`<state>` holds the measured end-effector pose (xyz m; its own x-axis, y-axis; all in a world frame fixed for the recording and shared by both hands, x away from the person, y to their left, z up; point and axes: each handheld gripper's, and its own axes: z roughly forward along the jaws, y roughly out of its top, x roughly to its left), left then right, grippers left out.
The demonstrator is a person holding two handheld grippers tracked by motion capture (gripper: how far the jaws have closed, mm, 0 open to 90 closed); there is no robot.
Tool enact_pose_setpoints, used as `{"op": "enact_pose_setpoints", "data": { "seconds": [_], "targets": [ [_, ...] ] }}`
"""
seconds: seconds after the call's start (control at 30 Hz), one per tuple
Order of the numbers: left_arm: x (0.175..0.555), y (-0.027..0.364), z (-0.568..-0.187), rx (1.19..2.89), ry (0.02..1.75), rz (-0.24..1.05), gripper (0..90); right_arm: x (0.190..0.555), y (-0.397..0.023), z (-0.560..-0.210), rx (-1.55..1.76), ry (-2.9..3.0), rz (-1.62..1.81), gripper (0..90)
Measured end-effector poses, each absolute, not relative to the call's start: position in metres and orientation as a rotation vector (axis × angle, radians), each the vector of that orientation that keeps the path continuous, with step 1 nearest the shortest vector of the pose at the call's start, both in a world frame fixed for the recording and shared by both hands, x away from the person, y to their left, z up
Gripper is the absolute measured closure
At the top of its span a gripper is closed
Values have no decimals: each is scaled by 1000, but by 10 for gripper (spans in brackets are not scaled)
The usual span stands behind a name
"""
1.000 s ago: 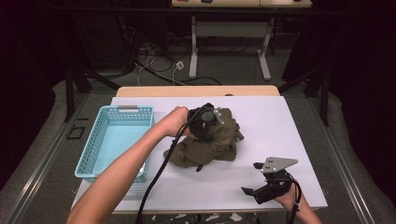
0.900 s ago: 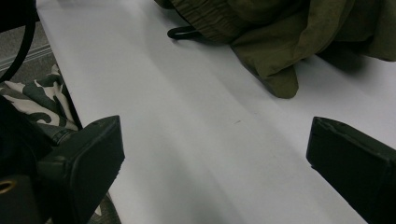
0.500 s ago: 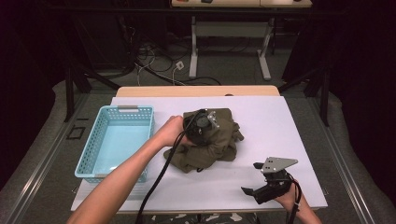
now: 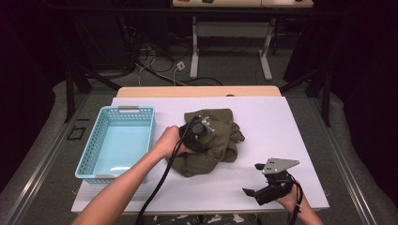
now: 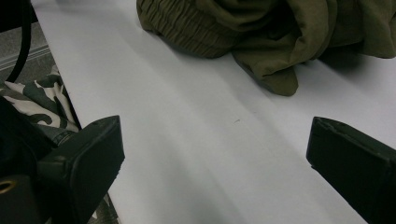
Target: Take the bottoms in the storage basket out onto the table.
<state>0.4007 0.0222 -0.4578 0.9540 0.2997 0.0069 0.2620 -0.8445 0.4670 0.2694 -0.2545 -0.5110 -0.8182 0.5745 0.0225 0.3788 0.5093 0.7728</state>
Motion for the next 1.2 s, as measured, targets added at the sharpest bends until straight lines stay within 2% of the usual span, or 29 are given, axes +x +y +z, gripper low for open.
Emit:
{"op": "enact_pose_setpoints", "data": {
  "seconds": [0.57, 0.8, 0.9, 1.2],
  "targets": [
    [386, 24, -478, 2534, 488, 92, 694, 268, -254, -511, 802, 2511, 1208, 40],
    [381, 23, -489, 2497, 526, 93, 670, 267, -250, -510, 790, 2519, 1204, 40],
    [381, 25, -491, 2479, 542, 99, 637, 268, -251, -510, 796, 2519, 1199, 40],
    [378, 30, -492, 2448, 603, 141, 465, 268, -252, -510, 796, 2516, 1196, 40]
  ]
}}
